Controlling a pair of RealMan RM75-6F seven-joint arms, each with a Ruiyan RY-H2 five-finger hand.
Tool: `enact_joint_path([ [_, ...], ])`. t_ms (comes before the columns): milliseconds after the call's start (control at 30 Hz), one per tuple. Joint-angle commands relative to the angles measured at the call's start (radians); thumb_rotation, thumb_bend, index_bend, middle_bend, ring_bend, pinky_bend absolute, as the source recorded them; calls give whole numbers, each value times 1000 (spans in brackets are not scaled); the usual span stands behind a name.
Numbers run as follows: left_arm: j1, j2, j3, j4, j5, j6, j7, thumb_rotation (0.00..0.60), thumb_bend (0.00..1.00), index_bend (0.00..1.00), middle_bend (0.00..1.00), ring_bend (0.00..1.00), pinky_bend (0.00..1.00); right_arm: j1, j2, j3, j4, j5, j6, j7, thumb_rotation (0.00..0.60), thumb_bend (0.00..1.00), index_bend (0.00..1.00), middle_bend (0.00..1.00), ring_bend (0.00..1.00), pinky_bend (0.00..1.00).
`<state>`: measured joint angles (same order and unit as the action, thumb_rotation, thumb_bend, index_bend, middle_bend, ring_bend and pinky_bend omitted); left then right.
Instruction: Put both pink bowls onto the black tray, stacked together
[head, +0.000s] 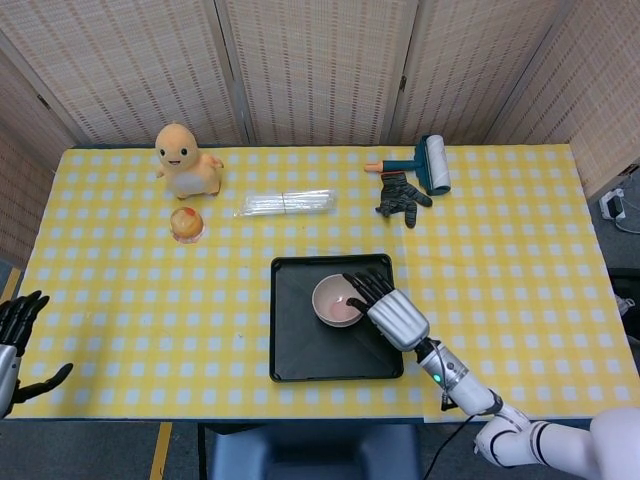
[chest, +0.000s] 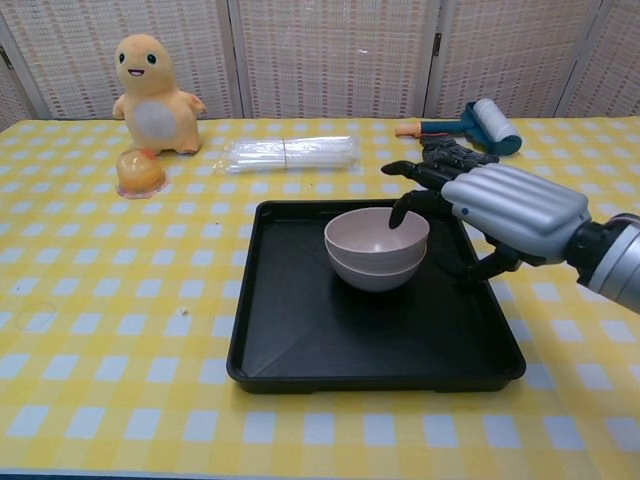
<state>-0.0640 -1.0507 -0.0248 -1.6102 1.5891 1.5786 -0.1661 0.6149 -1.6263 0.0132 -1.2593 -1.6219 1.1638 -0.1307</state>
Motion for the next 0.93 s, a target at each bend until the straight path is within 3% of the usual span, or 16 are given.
enact_joint_path([
  [33, -1, -2, 1, -1, 3, -1, 5, 600, 232, 15, 82, 37, 0, -11, 25, -5, -30, 3, 4, -11, 600, 534, 259, 0, 0, 0],
  [233, 1, -3, 2, 0, 5, 2, 11, 600, 232, 15, 82, 37, 0, -60, 86, -23, -94, -30, 93, -12, 600, 535, 204, 0, 0, 0],
  [500, 1, 1, 8, -12, -4, -16, 42, 600, 229, 18, 82, 37, 0, -228, 315, -63, -347, 60, 230, -126, 600, 482, 4, 0, 0, 0],
  [667, -1, 7, 14, -31, -15, -40, 73, 600, 225, 19, 82, 37, 0, -334, 406, -73, -447, 133, 327, -175, 600, 482, 0, 0, 0, 0],
  [767, -8, 5, 23, -46, -19, -68, 107, 600, 224, 18, 82, 37, 0, -423, 451, -75, -458, 198, 404, -112, 600, 480, 0, 0, 0, 0],
  [933, -14, -9, 23, -61, -14, -75, 153, 600, 223, 15, 82, 38, 0, -446, 505, -75, -481, 190, 395, -62, 600, 480, 0, 0, 0, 0],
])
